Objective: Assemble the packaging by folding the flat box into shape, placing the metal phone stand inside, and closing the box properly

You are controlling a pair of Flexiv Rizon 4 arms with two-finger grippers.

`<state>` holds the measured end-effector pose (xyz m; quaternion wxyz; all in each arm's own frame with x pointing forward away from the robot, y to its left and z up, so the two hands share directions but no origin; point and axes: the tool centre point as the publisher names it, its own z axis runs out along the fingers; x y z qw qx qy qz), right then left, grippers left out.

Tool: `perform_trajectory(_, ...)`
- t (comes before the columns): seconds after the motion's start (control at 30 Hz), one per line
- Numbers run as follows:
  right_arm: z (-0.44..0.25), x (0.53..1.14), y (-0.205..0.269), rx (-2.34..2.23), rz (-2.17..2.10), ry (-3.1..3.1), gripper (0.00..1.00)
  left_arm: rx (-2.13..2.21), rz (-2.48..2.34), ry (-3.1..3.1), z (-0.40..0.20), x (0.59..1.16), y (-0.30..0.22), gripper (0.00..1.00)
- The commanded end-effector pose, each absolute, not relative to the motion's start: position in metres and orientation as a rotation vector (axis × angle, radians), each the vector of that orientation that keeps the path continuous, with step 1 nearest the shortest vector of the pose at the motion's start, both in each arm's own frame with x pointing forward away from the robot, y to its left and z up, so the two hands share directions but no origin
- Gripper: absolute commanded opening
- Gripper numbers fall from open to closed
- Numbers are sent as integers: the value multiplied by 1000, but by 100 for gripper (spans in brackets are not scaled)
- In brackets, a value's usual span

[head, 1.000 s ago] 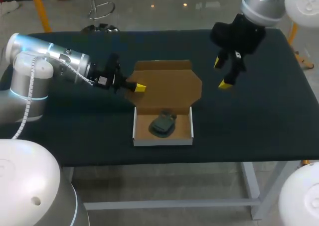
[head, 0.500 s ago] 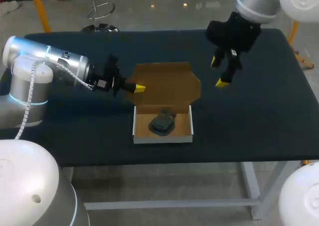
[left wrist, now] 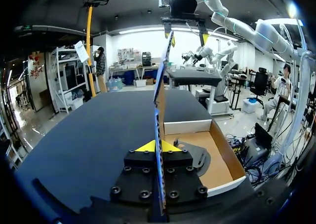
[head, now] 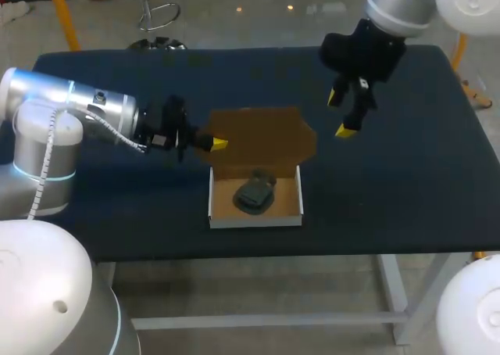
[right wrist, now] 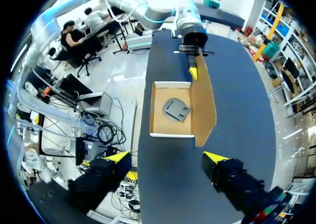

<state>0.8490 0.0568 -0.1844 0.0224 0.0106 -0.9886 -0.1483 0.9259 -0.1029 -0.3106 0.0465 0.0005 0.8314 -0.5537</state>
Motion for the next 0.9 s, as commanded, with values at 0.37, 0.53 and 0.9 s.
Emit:
perform_trajectory(0.37, -180, 851, 65, 49, -435, -3058, 100, 57, -1650, 2514, -311, 922, -103, 0)
perform_trajectory(0.53, -179, 852, 69, 56, -429, -3055, 100, 73, -1640, 2513, -311, 921, -103, 0)
perform_trajectory(0.9, -170, 873, 89, 54, -342, -3080, 100, 73, -1640, 2513, -311, 921, -103, 0)
